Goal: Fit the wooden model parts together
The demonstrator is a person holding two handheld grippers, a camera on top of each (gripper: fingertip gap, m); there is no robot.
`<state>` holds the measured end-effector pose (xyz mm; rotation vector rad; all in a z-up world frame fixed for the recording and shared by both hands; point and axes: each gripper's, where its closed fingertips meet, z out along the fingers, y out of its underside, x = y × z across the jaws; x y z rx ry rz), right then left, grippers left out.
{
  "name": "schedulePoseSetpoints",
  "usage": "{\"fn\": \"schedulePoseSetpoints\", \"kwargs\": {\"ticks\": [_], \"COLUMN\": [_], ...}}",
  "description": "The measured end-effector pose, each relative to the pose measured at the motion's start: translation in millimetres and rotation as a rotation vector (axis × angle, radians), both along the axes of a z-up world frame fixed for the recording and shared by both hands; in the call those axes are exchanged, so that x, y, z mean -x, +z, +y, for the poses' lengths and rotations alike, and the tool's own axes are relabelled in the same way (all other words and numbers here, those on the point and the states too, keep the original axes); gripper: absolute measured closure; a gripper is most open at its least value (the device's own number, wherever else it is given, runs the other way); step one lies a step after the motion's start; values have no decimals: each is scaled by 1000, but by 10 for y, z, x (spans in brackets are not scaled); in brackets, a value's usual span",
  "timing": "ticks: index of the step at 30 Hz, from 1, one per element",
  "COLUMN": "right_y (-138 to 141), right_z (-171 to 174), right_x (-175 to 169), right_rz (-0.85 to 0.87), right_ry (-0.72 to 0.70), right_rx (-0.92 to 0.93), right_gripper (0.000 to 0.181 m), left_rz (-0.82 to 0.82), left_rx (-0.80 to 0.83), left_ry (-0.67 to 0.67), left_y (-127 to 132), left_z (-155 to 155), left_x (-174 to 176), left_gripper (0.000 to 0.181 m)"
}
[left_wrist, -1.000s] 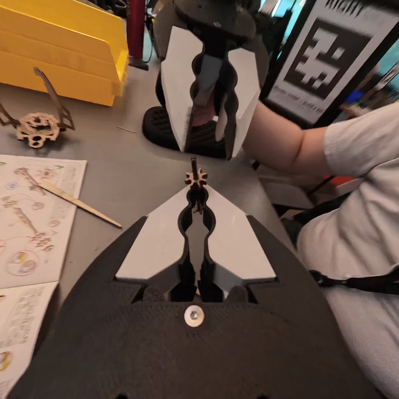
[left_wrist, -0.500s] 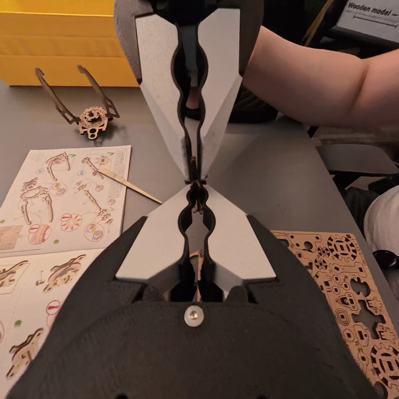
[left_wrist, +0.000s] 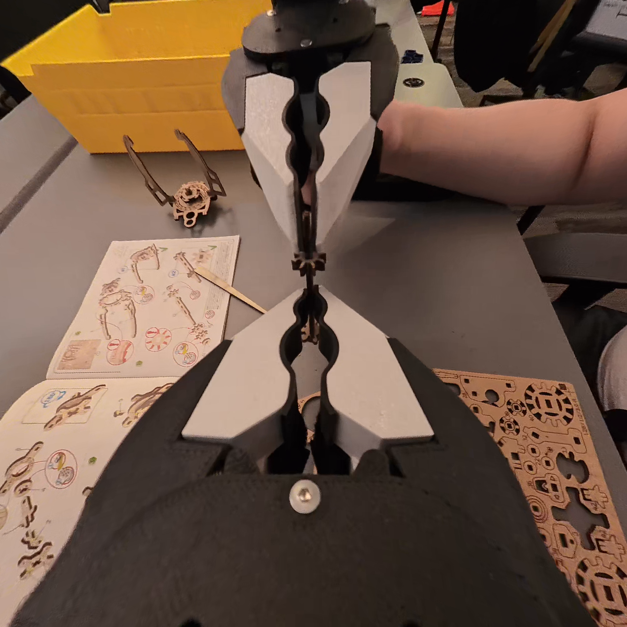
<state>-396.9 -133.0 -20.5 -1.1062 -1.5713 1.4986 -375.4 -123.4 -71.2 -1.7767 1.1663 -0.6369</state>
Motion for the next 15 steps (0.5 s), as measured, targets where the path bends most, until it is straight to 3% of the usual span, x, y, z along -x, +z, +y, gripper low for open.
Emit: {"fn": "schedulePoseSetpoints", "kwargs": {"ticks": [7,15], "right_y": [329,282], "right_z": [127,255], "right_x": [-157,-162], "right_rz": [170,148], "right_ry": [-25,-84], "right_rx": [100,112], "right_gripper": [181,181], "left_rz": [16,-5], "left_rx": [45,43], "left_ry": [28,43], "left_y": [-55,-2], "left_z": [-3,22], "left_x": [16,83], "left_gripper": [181,181]}}
